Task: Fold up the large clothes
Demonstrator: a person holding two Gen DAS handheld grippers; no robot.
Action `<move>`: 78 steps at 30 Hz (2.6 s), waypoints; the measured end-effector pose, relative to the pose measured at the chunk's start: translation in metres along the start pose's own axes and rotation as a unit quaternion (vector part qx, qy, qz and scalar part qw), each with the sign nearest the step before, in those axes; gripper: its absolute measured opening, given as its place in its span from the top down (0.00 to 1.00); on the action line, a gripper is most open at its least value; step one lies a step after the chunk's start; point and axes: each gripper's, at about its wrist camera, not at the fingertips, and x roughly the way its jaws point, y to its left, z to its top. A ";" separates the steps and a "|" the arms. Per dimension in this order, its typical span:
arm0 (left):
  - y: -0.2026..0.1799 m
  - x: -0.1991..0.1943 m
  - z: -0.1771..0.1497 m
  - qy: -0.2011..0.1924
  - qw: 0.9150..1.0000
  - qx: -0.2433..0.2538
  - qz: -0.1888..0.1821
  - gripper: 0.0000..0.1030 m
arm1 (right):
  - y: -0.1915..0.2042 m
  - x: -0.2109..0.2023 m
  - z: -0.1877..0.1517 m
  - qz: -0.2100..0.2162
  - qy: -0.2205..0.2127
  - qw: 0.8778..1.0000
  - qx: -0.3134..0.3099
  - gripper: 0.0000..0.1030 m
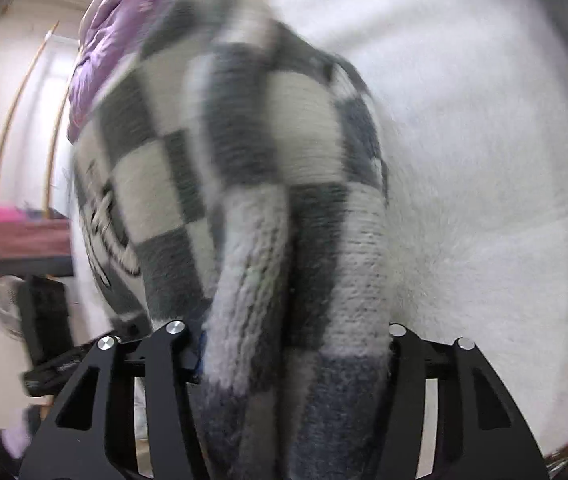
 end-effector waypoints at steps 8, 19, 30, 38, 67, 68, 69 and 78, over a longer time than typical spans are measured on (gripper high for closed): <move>-0.077 -0.062 -0.011 -0.085 0.995 0.036 -0.025 0.47 | 0.047 -0.074 0.011 -0.010 -0.065 0.995 -0.077 0.56; -0.298 -0.067 -0.045 -0.218 0.969 0.098 -0.060 0.47 | -0.045 -0.245 0.056 0.027 -0.151 0.973 -0.173 0.56; -0.471 0.053 -0.042 -0.212 0.958 0.181 -0.068 0.47 | -0.218 -0.343 0.103 -0.022 -0.201 0.967 -0.156 0.55; -0.463 0.177 -0.041 -0.109 0.972 0.202 0.045 0.33 | -0.336 -0.238 0.132 -0.082 -0.094 0.992 -0.032 0.42; -0.419 0.082 -0.061 -0.149 0.972 0.124 0.131 0.20 | -0.300 -0.231 0.072 -0.158 -0.051 0.983 -0.071 0.29; -0.421 0.077 -0.062 -0.149 0.972 0.124 0.131 0.18 | -0.289 -0.240 0.067 -0.155 -0.060 0.983 -0.078 0.29; -0.423 0.072 -0.063 -0.150 0.971 0.125 0.135 0.17 | -0.281 -0.247 0.065 -0.149 -0.066 0.983 -0.081 0.29; -0.446 0.013 -0.079 -0.166 0.962 0.153 0.152 0.10 | -0.170 -0.301 0.024 -0.158 -0.117 0.973 -0.118 0.21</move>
